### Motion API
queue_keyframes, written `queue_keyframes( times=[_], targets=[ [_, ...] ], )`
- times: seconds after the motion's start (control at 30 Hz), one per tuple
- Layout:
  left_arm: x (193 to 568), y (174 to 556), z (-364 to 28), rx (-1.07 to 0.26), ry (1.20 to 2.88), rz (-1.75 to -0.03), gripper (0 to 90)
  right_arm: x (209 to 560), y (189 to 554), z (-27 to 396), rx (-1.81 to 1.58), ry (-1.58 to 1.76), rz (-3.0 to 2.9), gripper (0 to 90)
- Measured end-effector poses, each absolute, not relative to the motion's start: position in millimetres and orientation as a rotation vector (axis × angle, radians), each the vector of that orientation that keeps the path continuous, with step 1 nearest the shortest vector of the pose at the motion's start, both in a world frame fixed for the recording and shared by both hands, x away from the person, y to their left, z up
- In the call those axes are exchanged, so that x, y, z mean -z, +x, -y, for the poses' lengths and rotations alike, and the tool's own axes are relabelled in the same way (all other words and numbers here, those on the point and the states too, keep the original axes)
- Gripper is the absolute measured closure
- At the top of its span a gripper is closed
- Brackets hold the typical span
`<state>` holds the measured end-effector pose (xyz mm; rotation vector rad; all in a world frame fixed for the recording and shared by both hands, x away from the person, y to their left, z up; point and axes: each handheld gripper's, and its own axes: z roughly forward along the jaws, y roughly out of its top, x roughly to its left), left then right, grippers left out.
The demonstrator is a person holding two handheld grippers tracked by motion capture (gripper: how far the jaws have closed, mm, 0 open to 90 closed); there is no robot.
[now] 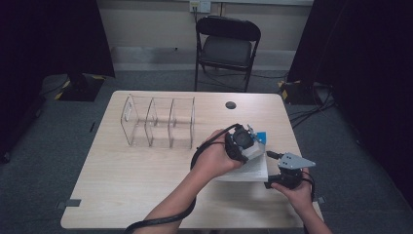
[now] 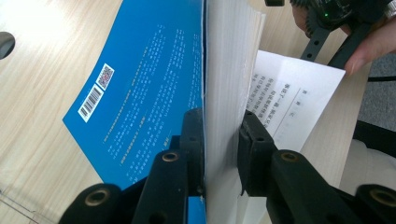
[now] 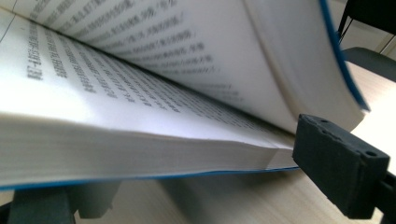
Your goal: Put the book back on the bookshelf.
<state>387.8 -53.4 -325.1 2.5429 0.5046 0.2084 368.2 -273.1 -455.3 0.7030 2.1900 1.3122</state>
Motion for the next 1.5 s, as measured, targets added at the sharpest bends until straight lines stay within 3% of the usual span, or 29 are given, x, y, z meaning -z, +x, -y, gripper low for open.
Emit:
queue_keyframes(
  times=[1.5],
  targets=[
    [314.0, 382.5, 57.0, -0.23, 2.567, -0.431, 74.6, 439.9, 374.2, 273.3, -1.352, 0.63, -2.189, 11.2]
  ],
)
